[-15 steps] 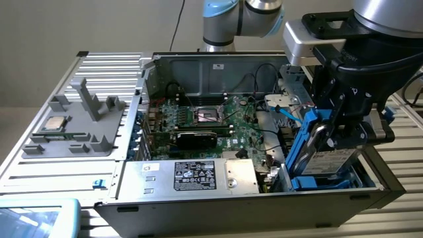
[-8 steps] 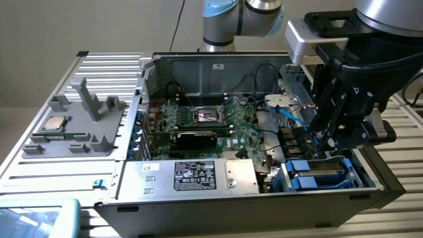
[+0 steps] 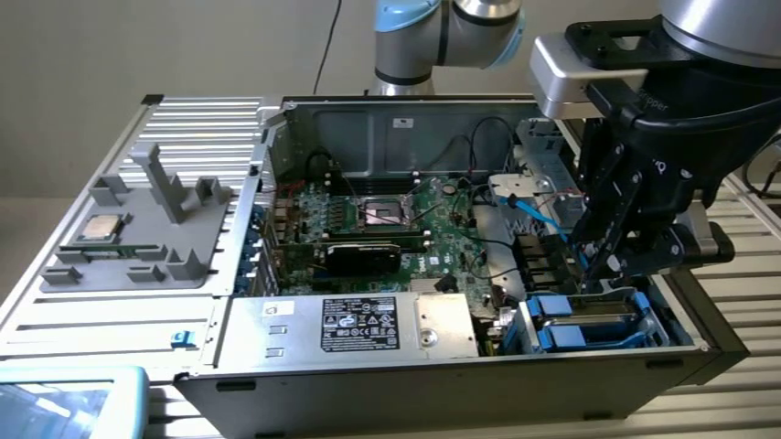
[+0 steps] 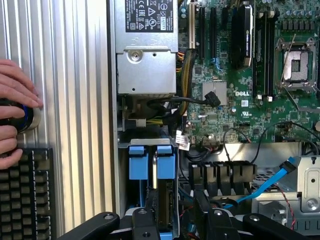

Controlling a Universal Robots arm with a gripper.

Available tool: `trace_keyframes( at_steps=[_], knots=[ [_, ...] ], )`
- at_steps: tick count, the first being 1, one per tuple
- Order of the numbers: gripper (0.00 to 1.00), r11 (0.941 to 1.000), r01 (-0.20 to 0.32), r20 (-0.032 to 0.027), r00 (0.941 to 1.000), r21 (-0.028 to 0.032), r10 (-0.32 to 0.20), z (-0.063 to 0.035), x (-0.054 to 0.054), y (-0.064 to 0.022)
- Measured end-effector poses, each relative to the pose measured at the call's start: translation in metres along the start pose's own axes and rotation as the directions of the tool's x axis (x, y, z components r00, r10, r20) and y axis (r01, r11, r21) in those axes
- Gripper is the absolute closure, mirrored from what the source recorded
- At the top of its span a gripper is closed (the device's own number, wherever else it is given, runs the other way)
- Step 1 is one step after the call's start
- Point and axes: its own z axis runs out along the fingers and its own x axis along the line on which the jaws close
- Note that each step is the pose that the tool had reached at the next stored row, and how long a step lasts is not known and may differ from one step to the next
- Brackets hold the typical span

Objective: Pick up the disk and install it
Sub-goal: 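Insert the disk into the insertion slot, then insert the first disk wire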

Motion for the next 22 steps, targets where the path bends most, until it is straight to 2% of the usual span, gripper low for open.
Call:
trace_keyframes(
  at_steps=[17, 22],
  knots=[
    [0.58, 1.0000, 0.000, -0.0002, 1.0000, 0.0000, 0.000, -0.0001, 0.0000, 0.0000],
    [0.58, 1.0000, 0.000, -0.0001, 1.0000, -0.0001, 0.000, -0.0023, -0.0003, -0.0066]
  ],
)
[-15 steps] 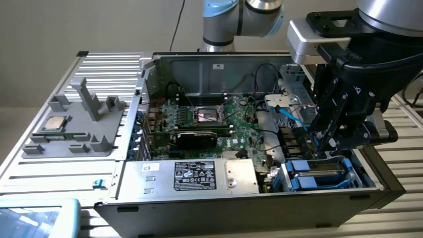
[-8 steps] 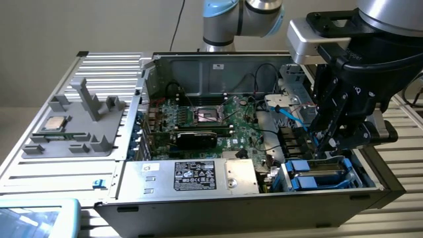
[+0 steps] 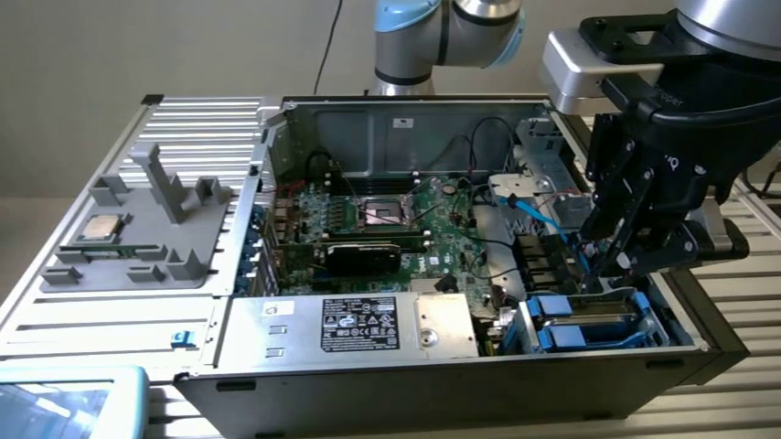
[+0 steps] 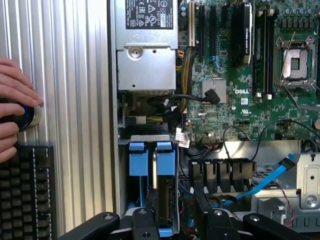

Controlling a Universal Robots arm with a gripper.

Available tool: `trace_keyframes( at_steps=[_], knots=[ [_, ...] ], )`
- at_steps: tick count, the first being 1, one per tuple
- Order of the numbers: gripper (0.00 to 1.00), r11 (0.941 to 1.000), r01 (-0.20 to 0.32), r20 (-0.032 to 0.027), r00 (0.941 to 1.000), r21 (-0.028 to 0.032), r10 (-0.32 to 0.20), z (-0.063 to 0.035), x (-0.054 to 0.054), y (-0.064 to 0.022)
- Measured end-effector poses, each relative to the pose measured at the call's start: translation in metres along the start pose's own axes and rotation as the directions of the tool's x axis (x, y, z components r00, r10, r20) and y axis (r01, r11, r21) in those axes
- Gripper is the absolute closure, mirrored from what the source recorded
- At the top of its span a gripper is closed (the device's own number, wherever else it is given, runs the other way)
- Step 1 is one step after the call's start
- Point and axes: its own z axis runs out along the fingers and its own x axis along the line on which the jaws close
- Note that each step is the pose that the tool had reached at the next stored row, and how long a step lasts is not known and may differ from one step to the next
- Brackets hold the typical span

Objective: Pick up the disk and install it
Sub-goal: 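Insert the first disk wire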

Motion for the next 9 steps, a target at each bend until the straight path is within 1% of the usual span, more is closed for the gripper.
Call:
trace_keyframes(
  at_steps=[2, 4, 6, 8, 9],
  knots=[
    [0.58, 1.0000, 0.000, -0.0003, 1.0000, 0.0000, 0.000, -0.0010, 0.000, -0.0018],
    [0.58, 1.0000, 0.000, -0.0022, 1.0000, 0.0001, 0.000, -0.0019, -0.001, -0.0038],
    [0.58, 1.0000, 0.000, -0.0039, 1.0000, 0.0000, 0.000, -0.0034, -0.002, -0.0088],
    [0.58, 1.0000, 0.000, -0.0072, 1.0000, 0.0002, 0.000, -0.0046, -0.003, -0.0131],
    [0.58, 1.0000, 0.000, -0.0077, 1.0000, 0.0003, 0.000, -0.0047, -0.003, -0.0160]
  ],
)
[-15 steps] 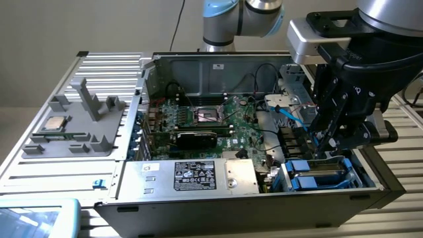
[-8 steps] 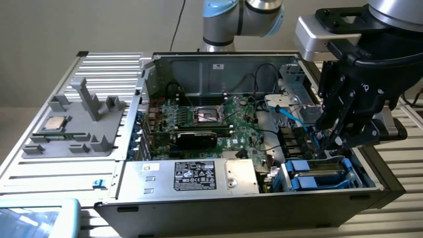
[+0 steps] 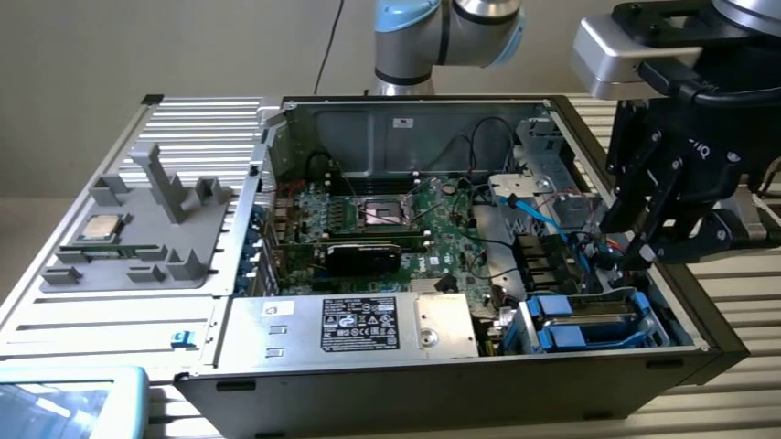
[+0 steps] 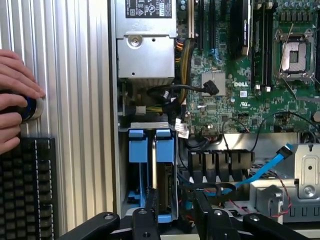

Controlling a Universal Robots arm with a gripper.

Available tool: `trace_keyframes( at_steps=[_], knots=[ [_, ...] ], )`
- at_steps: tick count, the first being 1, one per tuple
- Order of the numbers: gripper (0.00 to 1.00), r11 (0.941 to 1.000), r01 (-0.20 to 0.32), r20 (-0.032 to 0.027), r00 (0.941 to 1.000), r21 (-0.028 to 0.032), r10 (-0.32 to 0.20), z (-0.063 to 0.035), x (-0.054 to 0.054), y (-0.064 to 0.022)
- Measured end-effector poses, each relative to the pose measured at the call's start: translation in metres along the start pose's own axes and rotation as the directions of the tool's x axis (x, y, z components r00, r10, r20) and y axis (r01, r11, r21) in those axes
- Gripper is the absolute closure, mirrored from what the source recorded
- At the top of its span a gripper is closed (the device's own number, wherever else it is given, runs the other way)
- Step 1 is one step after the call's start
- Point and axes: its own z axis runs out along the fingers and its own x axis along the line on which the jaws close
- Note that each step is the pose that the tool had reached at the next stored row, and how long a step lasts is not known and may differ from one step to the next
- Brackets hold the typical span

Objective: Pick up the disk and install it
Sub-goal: 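Insert the first disk wire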

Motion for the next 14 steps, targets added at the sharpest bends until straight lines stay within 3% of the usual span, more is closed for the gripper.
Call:
trace_keyframes(
  at_steps=[12, 14],
  knots=[
    [0.58, 1.0000, -0.001, -0.0031, 1.0000, 0.0001, 0.001, 0.0023, -0.005, -0.0338],
    [0.51, 1.0000, -0.001, -0.0033, 1.0000, 0.0000, 0.001, 0.0032, -0.005, -0.0404]
  ],
)
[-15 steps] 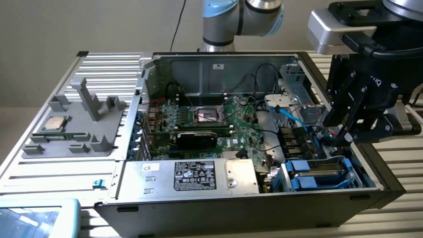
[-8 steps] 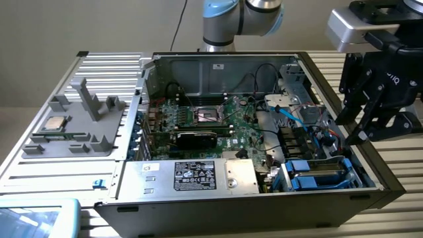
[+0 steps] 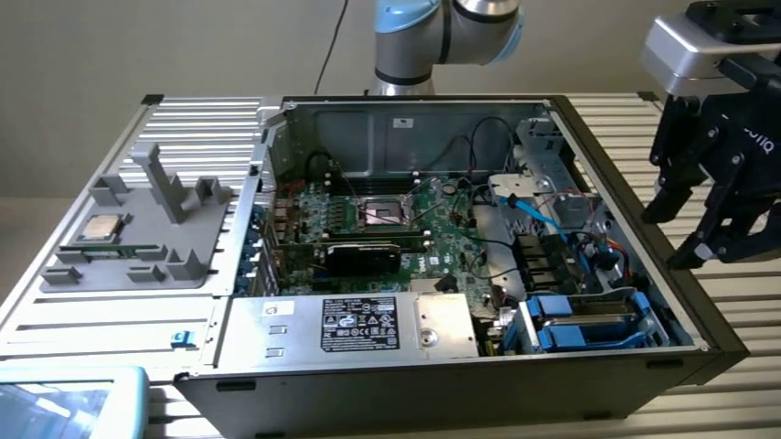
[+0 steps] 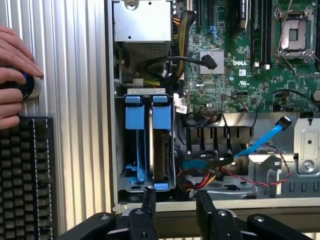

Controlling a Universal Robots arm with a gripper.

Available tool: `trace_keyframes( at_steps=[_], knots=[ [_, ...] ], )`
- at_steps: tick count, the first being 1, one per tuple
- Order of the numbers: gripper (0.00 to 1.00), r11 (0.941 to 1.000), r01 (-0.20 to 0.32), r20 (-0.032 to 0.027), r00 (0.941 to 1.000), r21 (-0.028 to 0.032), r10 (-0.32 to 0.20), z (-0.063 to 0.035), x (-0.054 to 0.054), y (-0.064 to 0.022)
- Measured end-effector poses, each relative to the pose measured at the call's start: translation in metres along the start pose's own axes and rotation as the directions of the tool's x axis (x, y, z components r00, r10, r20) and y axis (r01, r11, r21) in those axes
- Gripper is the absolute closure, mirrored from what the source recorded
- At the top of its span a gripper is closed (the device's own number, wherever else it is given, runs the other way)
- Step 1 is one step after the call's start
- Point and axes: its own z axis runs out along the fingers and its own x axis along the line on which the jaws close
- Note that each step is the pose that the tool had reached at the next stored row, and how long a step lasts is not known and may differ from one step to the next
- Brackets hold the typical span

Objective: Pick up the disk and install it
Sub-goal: 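Insert the first disk wire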

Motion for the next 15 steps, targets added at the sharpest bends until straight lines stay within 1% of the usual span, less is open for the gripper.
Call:
trace_keyframes(
  at_steps=[1, 2, 4, 6, 15],
  knots=[
    [0.51, 1.0000, 0.000, 0.0001, 1.0000, -0.0001, 0.000, 0.0011, -0.001, -0.0033],
    [0.44, 1.0000, 0.000, -0.0001, 1.0000, -0.0001, 0.000, 0.0026, -0.002, -0.0066],
    [0.44, 1.0000, 0.000, -0.0001, 1.0000, -0.0002, 0.000, 0.0066, -0.005, -0.0117],
    [0.44, 1.0000, 0.000, -0.0001, 1.0000, -0.0004, 0.000, 0.0105, -0.008, -0.0149],
    [0.44, 1.0000, -0.009, -0.0006, 1.0000, -0.0003, 0.009, 0.0276, -0.024, -0.0139]
  ],
)
